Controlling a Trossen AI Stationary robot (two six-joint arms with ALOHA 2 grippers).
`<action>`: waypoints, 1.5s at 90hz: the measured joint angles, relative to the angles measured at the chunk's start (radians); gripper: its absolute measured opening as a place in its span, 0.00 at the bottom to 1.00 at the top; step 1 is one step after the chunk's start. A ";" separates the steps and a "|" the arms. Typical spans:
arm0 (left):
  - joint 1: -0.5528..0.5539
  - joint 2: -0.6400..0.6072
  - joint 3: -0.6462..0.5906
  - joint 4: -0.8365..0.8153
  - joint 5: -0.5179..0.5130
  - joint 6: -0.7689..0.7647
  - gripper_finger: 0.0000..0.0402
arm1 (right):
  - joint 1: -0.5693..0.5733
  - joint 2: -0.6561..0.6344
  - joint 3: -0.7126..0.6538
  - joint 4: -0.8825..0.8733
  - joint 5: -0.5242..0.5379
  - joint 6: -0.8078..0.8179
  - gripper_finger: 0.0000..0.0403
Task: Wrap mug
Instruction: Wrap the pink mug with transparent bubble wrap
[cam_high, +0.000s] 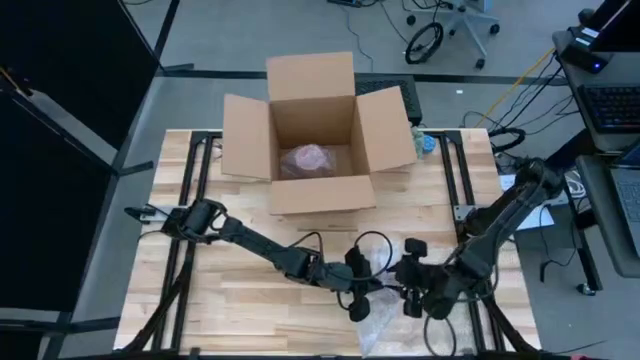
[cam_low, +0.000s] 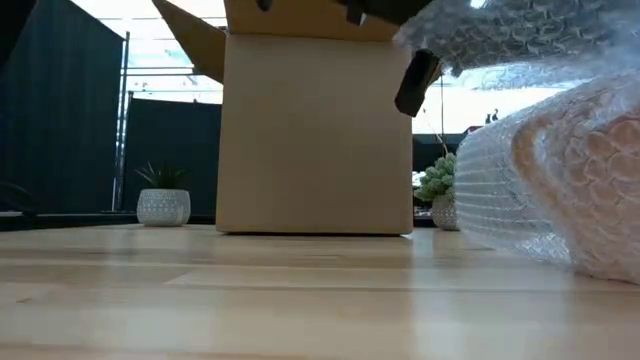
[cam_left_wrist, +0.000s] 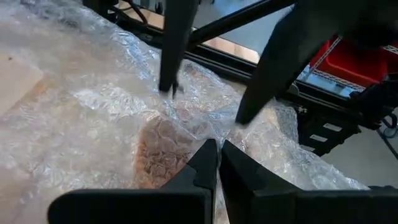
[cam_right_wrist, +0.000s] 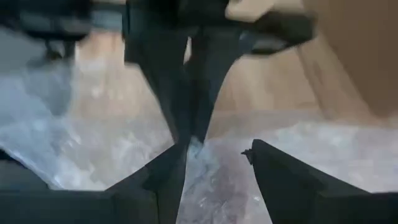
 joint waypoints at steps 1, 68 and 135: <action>0.000 0.000 0.000 0.000 0.000 0.000 0.00 | -0.001 0.005 0.000 0.000 -0.005 0.000 0.41; 0.004 -0.003 0.107 -0.085 0.063 0.102 0.00 | 0.001 0.130 0.001 -0.029 -0.123 0.027 0.39; 0.012 0.077 0.150 -0.229 0.066 0.134 0.00 | -0.016 0.132 0.116 -0.161 -0.239 -0.004 0.46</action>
